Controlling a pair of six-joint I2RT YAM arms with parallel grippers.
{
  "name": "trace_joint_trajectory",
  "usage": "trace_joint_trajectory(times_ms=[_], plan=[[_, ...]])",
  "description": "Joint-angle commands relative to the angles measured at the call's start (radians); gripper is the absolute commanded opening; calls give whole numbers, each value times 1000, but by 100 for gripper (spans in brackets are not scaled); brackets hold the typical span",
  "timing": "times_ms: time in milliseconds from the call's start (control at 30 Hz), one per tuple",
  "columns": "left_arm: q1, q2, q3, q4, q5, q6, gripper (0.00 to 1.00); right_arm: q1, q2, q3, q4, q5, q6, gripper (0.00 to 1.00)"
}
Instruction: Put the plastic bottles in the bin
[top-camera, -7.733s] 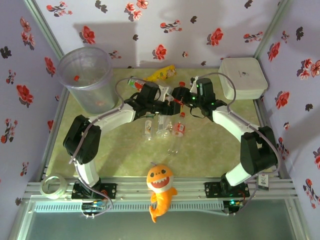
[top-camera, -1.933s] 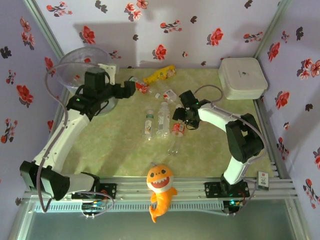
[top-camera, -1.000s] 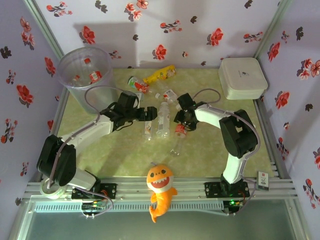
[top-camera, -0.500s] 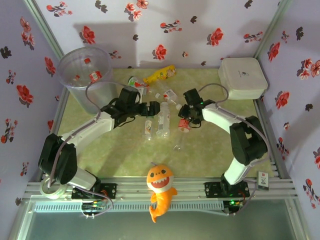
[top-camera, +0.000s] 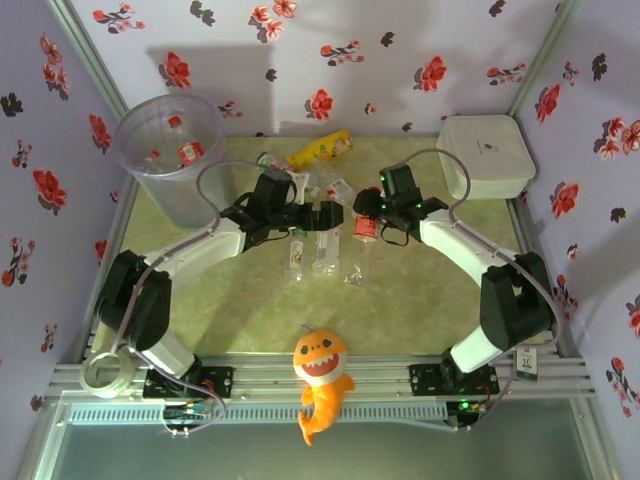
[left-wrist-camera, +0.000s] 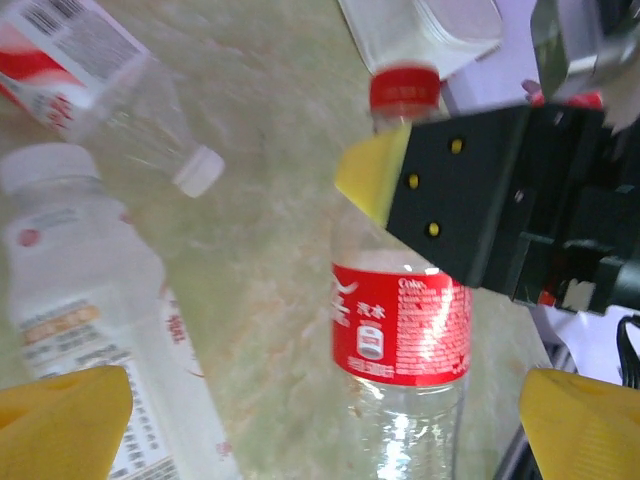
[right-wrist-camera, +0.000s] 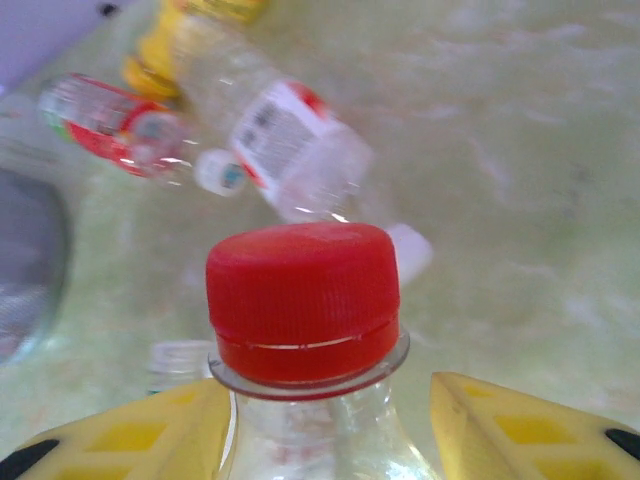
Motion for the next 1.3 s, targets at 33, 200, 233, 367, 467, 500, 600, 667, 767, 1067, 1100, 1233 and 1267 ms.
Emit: trace_joint_trajectory(times_ms=[33,200,233,367,467,500,600,667,767,1067,1100,1233,1267], plan=[[-31,38,49,30,86,-11,100,5,-40,-22,166,-117,19,33],[-56,101,100,6,103,-19,100,8,-45,-20,179,-152,14,33],[-61,116,120,-8,102,-16,100,9,-46,-22,176,-146,11,33],[-76,163,179,-44,105,0,94,13,-51,-34,189,-147,13,33],[-78,178,186,-27,107,-14,85,15,-49,-37,191,-151,13,34],[-78,179,188,-24,108,-17,82,17,-50,-39,192,-152,13,34],[-80,185,186,-16,106,-26,71,17,-48,-39,193,-159,11,34],[-80,188,185,-13,110,-29,67,17,-47,-38,197,-161,11,34],[-80,188,182,-4,109,-36,62,18,-41,-31,201,-168,11,34],[-77,191,183,6,110,-38,51,15,-37,-19,193,-173,20,76],[-77,191,183,8,110,-39,51,14,-38,-18,189,-171,20,81],[-71,191,178,9,111,-37,51,6,-56,-8,136,-123,0,95],[-71,191,177,9,110,-37,50,5,-65,-1,120,-109,-8,97]])
